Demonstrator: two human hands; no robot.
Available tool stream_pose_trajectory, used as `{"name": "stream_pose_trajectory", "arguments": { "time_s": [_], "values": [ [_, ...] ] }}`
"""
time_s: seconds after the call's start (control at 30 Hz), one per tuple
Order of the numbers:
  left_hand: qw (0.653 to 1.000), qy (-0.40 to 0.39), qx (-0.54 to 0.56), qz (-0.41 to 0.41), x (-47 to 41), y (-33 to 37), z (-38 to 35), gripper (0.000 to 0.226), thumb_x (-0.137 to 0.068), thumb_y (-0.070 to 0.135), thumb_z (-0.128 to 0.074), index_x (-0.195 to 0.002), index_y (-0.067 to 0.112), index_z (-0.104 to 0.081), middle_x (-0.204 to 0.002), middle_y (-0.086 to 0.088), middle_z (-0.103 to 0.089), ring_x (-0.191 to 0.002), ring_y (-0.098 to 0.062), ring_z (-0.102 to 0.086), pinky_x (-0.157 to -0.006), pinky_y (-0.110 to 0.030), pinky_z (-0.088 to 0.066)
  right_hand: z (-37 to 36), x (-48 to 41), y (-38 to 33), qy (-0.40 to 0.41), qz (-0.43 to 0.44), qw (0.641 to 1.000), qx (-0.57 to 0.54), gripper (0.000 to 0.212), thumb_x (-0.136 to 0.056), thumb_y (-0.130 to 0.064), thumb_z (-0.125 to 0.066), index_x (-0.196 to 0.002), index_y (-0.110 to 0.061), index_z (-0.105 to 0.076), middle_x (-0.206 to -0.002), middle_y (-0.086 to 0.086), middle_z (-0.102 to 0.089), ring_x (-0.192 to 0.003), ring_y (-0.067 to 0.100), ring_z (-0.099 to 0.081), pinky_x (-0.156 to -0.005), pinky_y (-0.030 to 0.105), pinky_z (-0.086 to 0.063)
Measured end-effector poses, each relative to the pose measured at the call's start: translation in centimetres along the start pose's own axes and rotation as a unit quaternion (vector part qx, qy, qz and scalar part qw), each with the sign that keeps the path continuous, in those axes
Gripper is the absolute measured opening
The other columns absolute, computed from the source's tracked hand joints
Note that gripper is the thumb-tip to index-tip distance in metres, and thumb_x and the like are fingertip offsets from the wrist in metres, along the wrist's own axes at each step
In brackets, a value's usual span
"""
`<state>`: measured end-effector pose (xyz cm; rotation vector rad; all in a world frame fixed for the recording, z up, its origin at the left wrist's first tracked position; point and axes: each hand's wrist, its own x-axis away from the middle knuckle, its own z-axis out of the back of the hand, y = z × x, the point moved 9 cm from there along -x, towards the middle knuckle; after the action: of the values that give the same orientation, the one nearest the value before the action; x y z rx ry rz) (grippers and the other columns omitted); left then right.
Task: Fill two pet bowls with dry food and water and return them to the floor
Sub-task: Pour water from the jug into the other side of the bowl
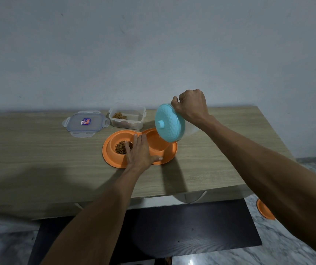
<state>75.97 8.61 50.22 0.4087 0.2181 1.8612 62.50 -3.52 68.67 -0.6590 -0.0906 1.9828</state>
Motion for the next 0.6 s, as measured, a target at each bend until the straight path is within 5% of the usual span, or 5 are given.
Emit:
{"name": "stream_pose_trajectory", "arguments": {
  "time_s": [0.37, 0.6],
  "values": [
    [1.0, -0.001, 0.004, 0.0, 0.0, 0.1, 0.0, 0.117, -0.071, 0.065, -0.071, -0.154, 0.012, -0.008, -0.164, -0.006, -0.012, -0.152, -0.025, 0.002, -0.118, -0.058, -0.001, 0.1, -0.2, 0.5, 0.006, 0.001, 1.0, -0.01, 0.052, -0.089, -0.028, -0.052, -0.042, -0.007, -0.043, -0.037, 0.002, -0.028, -0.039, 0.02, -0.028, -0.066, 0.038, -0.053],
    [1.0, 0.008, 0.004, -0.001, 0.1, -0.1, 0.0, 0.118, -0.068, 0.066, -0.071, -0.154, 0.012, -0.011, -0.163, -0.006, -0.015, -0.152, -0.024, -0.001, -0.118, -0.06, -0.003, 0.3, 0.3, 4.7, 0.016, -0.105, 0.991, -0.086, 0.05, -0.082, -0.026, -0.054, -0.041, -0.011, -0.03, -0.04, 0.003, -0.024, -0.04, 0.017, -0.019, -0.058, 0.035, -0.042]
  ]
}}
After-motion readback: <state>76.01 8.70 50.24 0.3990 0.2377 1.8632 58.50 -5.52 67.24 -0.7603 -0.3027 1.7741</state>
